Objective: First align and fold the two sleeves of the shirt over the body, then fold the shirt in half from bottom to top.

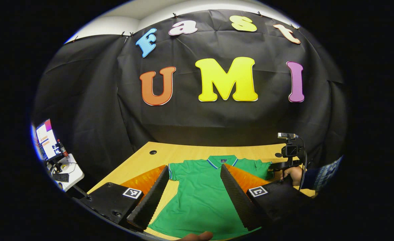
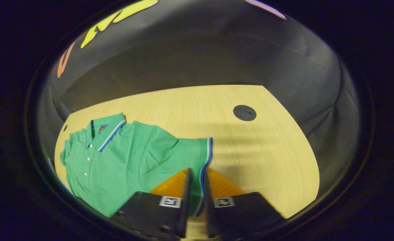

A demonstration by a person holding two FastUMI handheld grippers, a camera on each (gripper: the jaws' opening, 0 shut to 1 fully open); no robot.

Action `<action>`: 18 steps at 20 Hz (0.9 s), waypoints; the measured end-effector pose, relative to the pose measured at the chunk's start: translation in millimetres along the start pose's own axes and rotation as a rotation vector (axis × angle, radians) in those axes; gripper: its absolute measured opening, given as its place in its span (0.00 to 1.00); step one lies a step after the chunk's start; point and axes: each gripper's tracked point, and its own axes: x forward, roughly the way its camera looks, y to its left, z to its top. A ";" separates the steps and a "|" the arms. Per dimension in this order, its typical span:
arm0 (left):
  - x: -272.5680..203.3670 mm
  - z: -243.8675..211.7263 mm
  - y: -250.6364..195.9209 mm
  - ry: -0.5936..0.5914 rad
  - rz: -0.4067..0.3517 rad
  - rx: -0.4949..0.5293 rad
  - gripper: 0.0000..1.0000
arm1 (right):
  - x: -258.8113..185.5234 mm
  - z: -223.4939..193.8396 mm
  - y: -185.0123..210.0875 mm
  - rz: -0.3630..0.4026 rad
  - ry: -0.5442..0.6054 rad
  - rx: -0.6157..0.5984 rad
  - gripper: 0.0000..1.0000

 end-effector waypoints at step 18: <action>-14.9 4.1 104.7 -0.031 0.037 -0.046 0.99 | -71.2 27.8 156.5 0.078 -0.116 -0.190 0.00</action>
